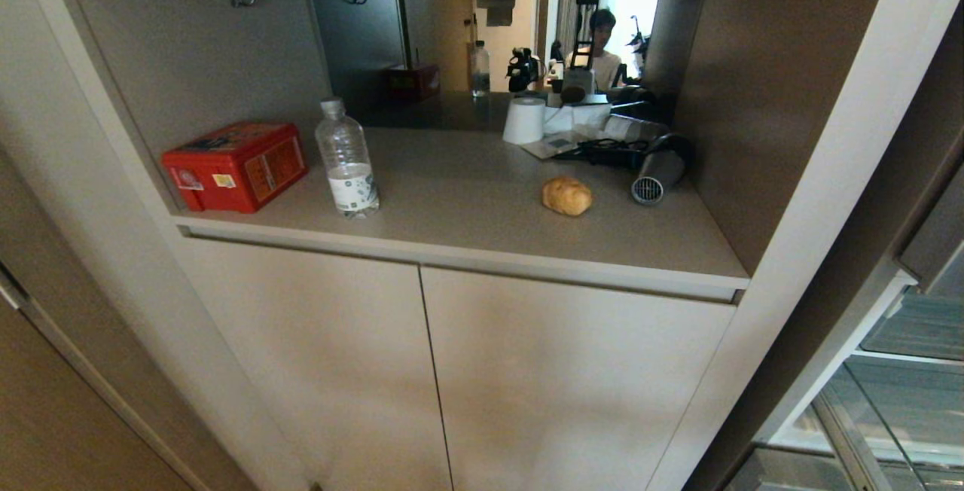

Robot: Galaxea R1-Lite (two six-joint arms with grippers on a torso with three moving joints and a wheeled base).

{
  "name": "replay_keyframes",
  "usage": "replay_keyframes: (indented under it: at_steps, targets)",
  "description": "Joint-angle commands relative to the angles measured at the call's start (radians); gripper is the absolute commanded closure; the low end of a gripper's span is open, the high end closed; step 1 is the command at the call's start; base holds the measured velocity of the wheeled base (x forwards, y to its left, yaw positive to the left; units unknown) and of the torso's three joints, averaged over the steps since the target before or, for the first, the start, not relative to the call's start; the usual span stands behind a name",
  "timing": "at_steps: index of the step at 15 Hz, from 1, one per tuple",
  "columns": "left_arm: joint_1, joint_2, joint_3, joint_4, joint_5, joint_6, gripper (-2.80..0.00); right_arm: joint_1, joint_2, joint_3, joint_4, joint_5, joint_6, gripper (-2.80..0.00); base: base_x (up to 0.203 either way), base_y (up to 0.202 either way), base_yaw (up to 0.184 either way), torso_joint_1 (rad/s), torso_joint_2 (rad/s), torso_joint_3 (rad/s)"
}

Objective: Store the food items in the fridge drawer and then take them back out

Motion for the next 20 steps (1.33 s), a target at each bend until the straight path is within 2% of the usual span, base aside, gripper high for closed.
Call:
replay_keyframes:
  at_steps: [1, 9, 13, 14, 20]
  targets:
    - [0.000, 0.000, 0.011, -0.001, 0.000, 0.000, 0.00, 0.000, -0.004, 0.002, -0.003, -0.002, 0.002, -2.80, 0.000, 0.000, 0.000, 0.000, 0.00, 0.000]
    - [0.000, 0.000, 0.011, -0.001, 0.000, 0.000, 0.00, -0.037, -0.012, 0.006, -0.005, 0.000, 0.000, -2.80, 0.000, 0.000, 0.000, 0.000, 0.00, 0.000]
    - [0.000, 0.000, 0.011, -0.001, 0.000, 0.000, 0.00, -0.037, -0.164, 0.044, -0.002, 0.003, -0.023, -2.80, 0.000, 0.000, 0.000, 0.000, 0.00, 0.000]
    - [0.000, 0.000, 0.011, -0.001, 0.000, 0.000, 0.00, -0.037, -0.214, 0.064, 0.000, 0.004, -0.034, 0.00, 0.000, 0.000, 0.000, 0.000, 0.00, 0.000]
    - [0.000, 0.000, 0.011, -0.001, 0.000, 0.000, 0.00, -0.036, -0.498, 0.231, 0.003, 0.006, -0.062, 0.00, 0.000, 0.000, 0.000, 0.000, 0.00, 0.000]
